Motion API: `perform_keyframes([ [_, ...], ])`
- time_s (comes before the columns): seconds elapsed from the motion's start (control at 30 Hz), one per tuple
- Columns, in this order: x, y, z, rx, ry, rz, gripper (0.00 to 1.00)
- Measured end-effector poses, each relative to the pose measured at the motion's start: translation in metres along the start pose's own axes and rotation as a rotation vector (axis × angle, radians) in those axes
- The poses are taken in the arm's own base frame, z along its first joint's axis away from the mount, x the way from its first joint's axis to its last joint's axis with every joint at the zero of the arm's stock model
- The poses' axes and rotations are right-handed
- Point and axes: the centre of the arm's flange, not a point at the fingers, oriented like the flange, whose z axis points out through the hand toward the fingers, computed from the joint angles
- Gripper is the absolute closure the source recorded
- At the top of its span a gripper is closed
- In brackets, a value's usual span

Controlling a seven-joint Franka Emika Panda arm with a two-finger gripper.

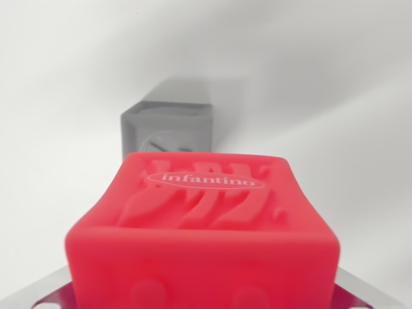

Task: Destack cube

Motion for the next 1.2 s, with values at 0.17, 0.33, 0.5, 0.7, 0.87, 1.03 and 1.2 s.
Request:
perform_keyframes([
  [0.17,0.008,0.004,0.002,-0.002,0.0,-0.015,1.0],
  [0.33,0.017,0.01,0.002,0.0,0.0,-0.034,1.0],
  [0.5,0.025,0.014,0.003,-0.001,0.0,-0.05,1.0],
  [0.7,0.034,0.02,0.004,-0.001,0.0,-0.07,1.0],
  [0.87,0.043,0.024,0.004,-0.001,0.0,-0.088,1.0],
  [1.03,0.051,0.029,0.006,-0.002,0.0,-0.104,1.0],
  [1.2,0.059,0.034,0.006,-0.001,0.0,-0.121,1.0],
])
